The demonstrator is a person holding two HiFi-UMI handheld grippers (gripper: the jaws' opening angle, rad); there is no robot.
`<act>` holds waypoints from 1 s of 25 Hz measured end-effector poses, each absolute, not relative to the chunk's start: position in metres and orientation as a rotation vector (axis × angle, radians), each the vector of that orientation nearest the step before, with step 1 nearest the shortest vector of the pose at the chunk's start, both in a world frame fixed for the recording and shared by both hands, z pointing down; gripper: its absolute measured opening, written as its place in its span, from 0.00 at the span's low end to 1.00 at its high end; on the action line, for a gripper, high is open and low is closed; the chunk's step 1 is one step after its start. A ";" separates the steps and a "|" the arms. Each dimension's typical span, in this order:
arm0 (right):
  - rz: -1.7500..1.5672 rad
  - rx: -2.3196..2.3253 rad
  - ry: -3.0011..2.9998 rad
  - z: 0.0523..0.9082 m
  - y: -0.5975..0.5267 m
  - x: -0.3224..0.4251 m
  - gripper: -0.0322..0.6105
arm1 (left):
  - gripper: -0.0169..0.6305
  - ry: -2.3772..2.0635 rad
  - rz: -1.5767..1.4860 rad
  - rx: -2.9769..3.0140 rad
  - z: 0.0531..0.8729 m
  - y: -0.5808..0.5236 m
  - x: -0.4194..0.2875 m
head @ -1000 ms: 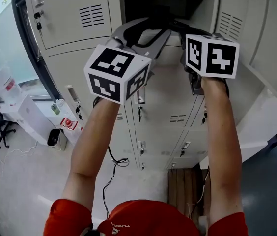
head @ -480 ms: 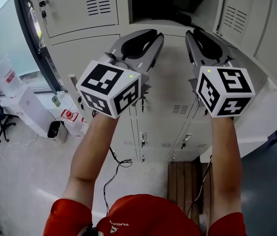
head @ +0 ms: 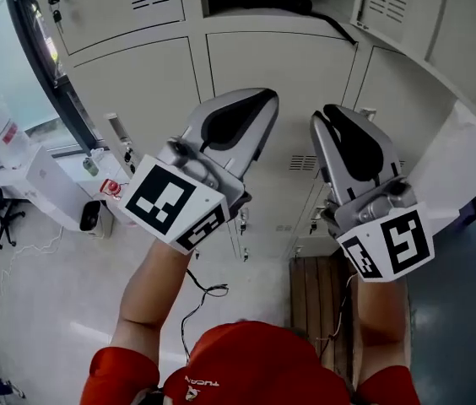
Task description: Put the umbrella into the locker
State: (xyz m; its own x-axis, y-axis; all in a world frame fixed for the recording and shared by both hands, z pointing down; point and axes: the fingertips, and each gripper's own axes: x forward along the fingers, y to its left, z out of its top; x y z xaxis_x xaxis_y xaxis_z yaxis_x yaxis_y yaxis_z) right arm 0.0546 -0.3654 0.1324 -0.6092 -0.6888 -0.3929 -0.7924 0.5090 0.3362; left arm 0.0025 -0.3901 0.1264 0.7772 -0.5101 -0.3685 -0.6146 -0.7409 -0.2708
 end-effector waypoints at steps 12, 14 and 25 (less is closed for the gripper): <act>0.443 -1.227 2.546 0.192 -0.330 0.064 0.06 | 0.04 0.885 0.353 -2.675 0.191 -0.350 0.005; 0.428 -1.222 2.554 0.199 -0.328 0.062 0.05 | 0.03 0.878 0.376 -2.682 0.194 -0.345 0.005; 0.451 -1.255 2.613 0.218 -0.325 0.051 0.05 | 0.03 0.903 0.310 -2.695 0.217 -0.343 0.004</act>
